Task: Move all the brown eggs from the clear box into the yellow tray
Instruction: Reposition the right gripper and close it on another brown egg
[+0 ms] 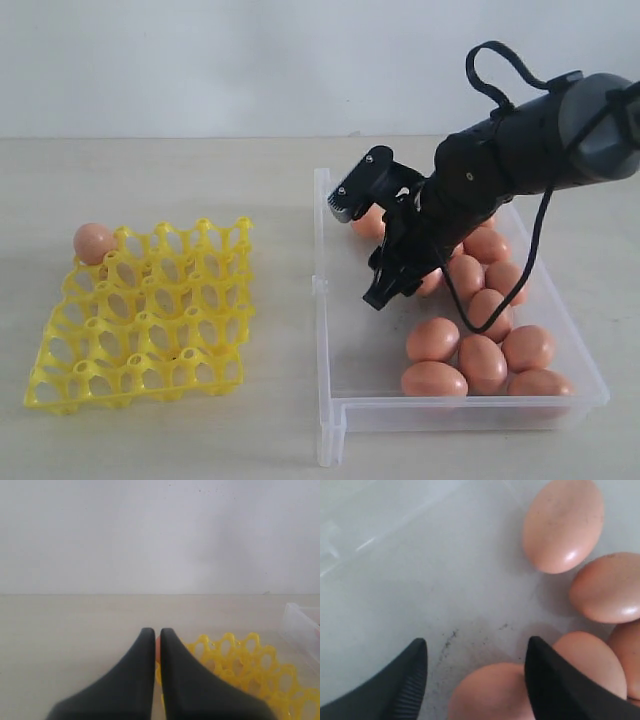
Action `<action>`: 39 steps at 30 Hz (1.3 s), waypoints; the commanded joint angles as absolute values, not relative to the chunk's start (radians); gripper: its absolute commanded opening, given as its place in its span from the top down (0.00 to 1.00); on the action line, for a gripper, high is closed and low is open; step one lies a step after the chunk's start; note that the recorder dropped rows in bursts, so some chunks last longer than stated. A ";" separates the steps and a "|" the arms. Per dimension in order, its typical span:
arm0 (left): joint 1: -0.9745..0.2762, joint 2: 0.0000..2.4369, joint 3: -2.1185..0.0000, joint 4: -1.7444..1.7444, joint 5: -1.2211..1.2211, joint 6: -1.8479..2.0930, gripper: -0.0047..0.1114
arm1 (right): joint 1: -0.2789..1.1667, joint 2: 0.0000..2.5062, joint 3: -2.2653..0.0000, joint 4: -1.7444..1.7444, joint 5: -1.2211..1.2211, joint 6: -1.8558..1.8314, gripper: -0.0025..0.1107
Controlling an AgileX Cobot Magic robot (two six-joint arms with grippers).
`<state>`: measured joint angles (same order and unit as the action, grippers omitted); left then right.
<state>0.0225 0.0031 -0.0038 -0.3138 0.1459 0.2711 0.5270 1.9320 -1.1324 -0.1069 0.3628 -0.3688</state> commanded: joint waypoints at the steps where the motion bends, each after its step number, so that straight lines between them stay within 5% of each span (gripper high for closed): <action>1: 0.025 0.000 0.000 -0.319 0.131 0.271 0.93 | 0.528 1.885 -1.130 -0.144 0.301 -0.253 0.58; 10: 0.025 0.000 0.000 -0.319 0.131 0.271 0.93 | 0.507 1.862 -1.130 -0.181 0.534 0.075 0.57; 39: 0.025 0.000 0.000 -0.319 0.131 0.271 0.93 | 0.507 1.966 -1.212 -0.221 0.470 0.278 0.57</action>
<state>0.0225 0.0031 -0.0038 -0.3138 0.1459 0.2711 0.5115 1.9657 -1.2066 -0.1907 0.4823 0.2769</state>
